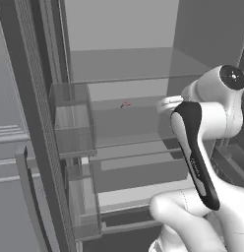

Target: Take the strawberry from the fridge and place it on top of the pancake, located on the dining counter.

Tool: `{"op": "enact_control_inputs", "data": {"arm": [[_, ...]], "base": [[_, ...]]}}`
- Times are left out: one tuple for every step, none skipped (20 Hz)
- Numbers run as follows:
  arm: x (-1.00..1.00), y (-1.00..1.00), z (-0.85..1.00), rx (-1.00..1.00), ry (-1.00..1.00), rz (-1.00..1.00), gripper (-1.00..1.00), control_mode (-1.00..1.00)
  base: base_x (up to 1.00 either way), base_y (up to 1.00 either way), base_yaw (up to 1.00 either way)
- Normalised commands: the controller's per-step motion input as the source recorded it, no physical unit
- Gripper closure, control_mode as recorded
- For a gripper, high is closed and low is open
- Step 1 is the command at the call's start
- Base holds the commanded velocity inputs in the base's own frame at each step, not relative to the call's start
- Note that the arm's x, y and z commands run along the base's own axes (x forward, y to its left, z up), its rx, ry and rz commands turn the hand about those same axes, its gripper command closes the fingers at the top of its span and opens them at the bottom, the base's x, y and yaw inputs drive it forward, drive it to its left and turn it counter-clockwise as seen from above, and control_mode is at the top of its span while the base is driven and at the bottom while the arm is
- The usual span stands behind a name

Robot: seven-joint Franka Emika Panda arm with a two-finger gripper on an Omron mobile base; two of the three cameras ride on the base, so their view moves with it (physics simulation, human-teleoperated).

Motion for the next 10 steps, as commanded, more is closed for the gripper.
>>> {"op": "enact_control_inputs", "data": {"arm": [[0.00, 0.00, 0.00, 0.00, 0.00, 0.00, 1.00, 1.00], [0.00, 0.00, 0.00, 0.00, 0.00, 0.00, 1.00, 1.00], [0.00, 0.00, 0.00, 0.00, 0.00, 0.00, 1.00, 1.00], [0.00, 0.00, 0.00, 0.00, 0.00, 0.00, 1.00, 1.00], [0.00, 0.00, 0.00, 0.00, 0.00, 0.00, 1.00, 1.00], [0.00, 0.00, 0.00, 0.00, 0.00, 0.00, 1.00, 1.00], [0.00, 0.00, 0.00, 0.00, 0.00, 0.00, 1.00, 1.00], [0.00, 0.00, 0.00, 0.00, 0.00, 0.00, 1.00, 1.00], [0.00, 0.00, 0.00, 0.00, 0.00, 0.00, 1.00, 1.00], [0.00, 0.00, 0.00, 0.00, 0.00, 0.00, 1.00, 1.00]], "base": [[-1.00, 0.00, 0.00], [-1.00, 0.00, 0.00], [-1.00, 0.00, 0.05], [-1.00, 0.00, 0.13], [-1.00, 0.00, 0.16], [-1.00, 0.00, 0.17], [-1.00, 0.00, 0.24], [-1.00, 0.00, 0.29], [-1.00, 0.06, 0.33], [-1.00, 0.00, 0.37]]}}
